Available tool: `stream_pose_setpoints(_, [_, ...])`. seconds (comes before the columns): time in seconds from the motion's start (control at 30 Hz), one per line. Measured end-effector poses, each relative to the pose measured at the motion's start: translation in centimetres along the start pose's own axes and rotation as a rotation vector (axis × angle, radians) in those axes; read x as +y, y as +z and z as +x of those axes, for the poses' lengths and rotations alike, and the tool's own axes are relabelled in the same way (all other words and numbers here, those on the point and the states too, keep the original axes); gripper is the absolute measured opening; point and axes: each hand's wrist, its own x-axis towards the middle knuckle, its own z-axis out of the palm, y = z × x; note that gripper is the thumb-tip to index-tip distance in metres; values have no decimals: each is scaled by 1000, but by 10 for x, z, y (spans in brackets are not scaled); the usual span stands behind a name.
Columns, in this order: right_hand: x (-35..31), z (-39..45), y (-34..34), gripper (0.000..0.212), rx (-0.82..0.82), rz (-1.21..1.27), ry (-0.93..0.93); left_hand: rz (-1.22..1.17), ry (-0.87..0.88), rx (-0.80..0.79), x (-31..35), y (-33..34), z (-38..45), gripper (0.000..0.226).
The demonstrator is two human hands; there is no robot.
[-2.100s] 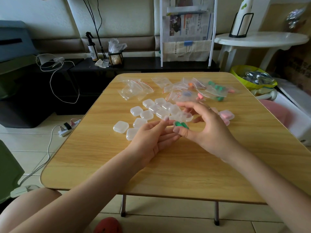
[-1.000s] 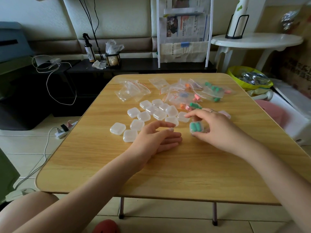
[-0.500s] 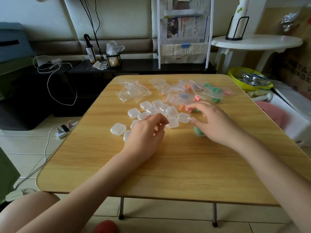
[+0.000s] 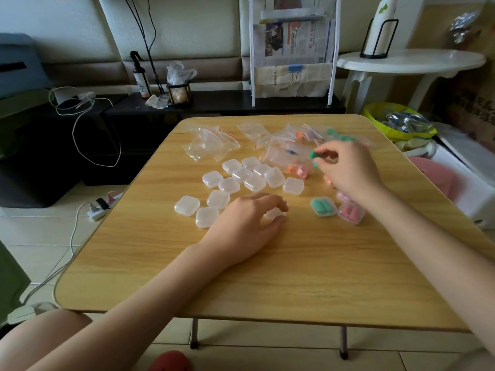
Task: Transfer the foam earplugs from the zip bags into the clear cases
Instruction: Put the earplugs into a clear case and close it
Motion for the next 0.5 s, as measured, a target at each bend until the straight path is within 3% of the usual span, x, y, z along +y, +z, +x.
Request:
stream_pose_setpoints(0.17, [-5,-7,-30,21,120,397,35,-214,-46,83,16,-1,-2,10])
stream_pose_setpoints(0.37, [-28,-72,-37,25,-81,187,-317,-1028,-524,92,35,-16,4,36])
stream_pose_setpoints(0.43, [-27,-86,-27,27,-64,64,-418,-1034,-561,95,37,-18,2,26])
stream_pose_setpoints(0.5, [-27,-97,-19,29,-62,72,-388,-1002,-592,108,34,-18,-1,19])
